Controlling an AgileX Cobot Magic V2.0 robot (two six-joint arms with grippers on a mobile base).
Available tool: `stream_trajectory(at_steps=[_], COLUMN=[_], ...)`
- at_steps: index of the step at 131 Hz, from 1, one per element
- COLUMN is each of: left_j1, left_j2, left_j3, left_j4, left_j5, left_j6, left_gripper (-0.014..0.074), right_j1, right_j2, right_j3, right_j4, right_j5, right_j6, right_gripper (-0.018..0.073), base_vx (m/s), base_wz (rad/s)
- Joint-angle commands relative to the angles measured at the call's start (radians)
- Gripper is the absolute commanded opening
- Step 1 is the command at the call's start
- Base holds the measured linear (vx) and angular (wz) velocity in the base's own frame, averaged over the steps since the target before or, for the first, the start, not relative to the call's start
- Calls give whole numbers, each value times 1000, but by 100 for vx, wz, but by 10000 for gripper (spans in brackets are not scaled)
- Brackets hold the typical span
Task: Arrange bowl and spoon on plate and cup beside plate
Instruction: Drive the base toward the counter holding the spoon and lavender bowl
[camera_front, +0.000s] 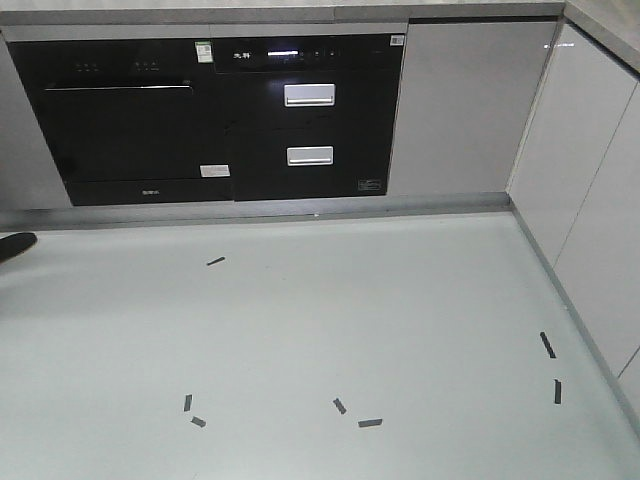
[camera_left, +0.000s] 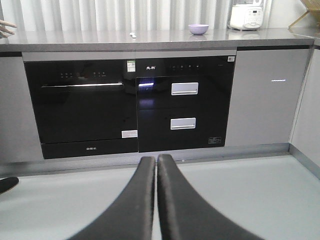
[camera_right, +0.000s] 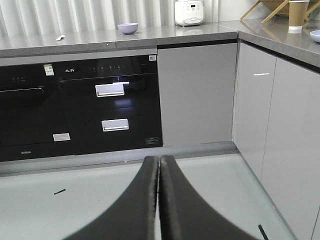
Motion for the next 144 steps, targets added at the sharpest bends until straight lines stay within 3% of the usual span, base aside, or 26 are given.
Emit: stream_trajectory(at_steps=[1,144], left_j1=[-7,-7], left_j2=[-16,-16], left_j3=[11,11], left_j4=[-10,-10], left_j5=[-80,-80], left_j6=[-1,-1], left_gripper=[-6,-6], right_j1=[-5,-5], right_j2=[-3,-3], right_j3=[6,6], right_j4=[-6,-6], right_j5=[-68,-69], right_j6=[-2,-2], right_gripper=[-7,-7], base_vx=[0,3], base_wz=[0,-1])
